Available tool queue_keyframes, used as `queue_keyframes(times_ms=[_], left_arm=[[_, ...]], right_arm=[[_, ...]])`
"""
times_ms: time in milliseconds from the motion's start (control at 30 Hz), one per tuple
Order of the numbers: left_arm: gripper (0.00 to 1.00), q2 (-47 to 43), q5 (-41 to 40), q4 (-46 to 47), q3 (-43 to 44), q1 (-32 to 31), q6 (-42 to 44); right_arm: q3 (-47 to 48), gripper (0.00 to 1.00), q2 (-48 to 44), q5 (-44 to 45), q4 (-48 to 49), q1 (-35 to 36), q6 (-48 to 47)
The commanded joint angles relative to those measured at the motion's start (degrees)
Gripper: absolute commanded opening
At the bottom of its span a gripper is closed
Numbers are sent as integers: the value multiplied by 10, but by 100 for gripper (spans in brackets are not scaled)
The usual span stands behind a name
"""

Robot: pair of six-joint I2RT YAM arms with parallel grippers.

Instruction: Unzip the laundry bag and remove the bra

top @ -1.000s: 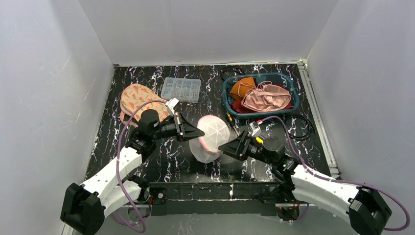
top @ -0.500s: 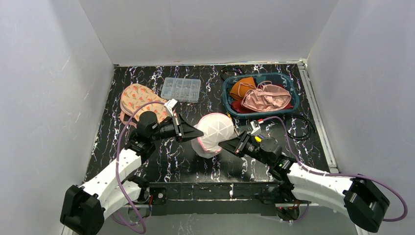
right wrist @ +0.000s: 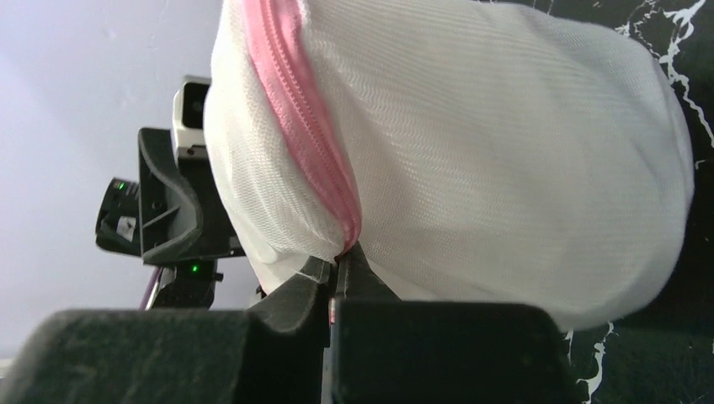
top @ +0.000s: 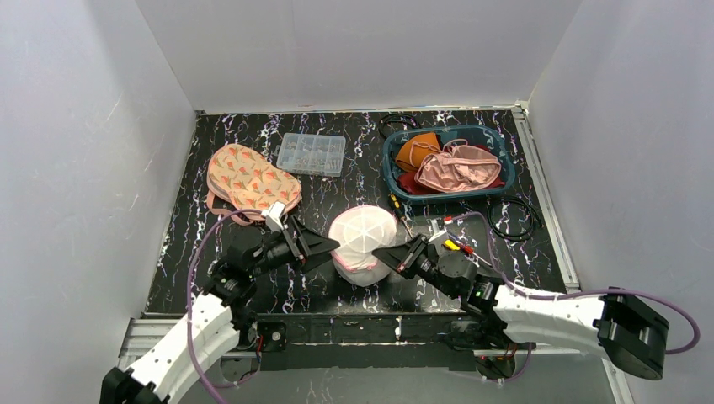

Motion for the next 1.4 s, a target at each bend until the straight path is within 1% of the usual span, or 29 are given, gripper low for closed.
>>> queue_keyframes(times_ms=[0, 100, 233, 433, 467, 533, 633, 733, 833, 967, 1200, 1267, 1333, 1367], left_arm=[[79, -89, -98, -112, -8, -19, -9], [78, -127, -131, -188, 5, -36, -10], [74, -142, -157, -207, 13, -66, -33], [65, -84, -228, -220, 46, -156, -16], [62, -68, -238, -215, 49, -174, -14], [56, -47, -252, -199, 51, -189, -13], [46, -28, -265, -191, 55, -198, -7], [41, -23, -288, -202, 60, -198, 3], [42, -10, -303, -207, 71, -198, 18], [51, 27, -303, -209, 96, -198, 42], [53, 48, -312, -194, 105, -198, 66], [50, 51, -312, -186, 106, -198, 73], [41, 52, -315, -186, 106, -198, 78], [34, 51, -317, -187, 107, -198, 81]], right_arm=[[4, 1, 32, 117, 83, 36, 31], [15, 1, 60, 145, 86, 55, 41], [32, 1, 98, 156, 98, 72, 46], [42, 1, 120, 169, 105, 87, 53], [43, 1, 119, 169, 101, 90, 53], [44, 1, 118, 169, 96, 91, 52], [41, 1, 107, 168, 88, 93, 50], [38, 1, 91, 164, 77, 94, 43], [39, 1, 75, 153, 62, 94, 33], [39, 1, 68, 134, 54, 93, 27], [37, 1, 70, 113, 59, 94, 25], [37, 1, 74, 109, 65, 93, 25], [38, 1, 77, 102, 72, 93, 21], [40, 1, 78, 97, 75, 93, 17]])
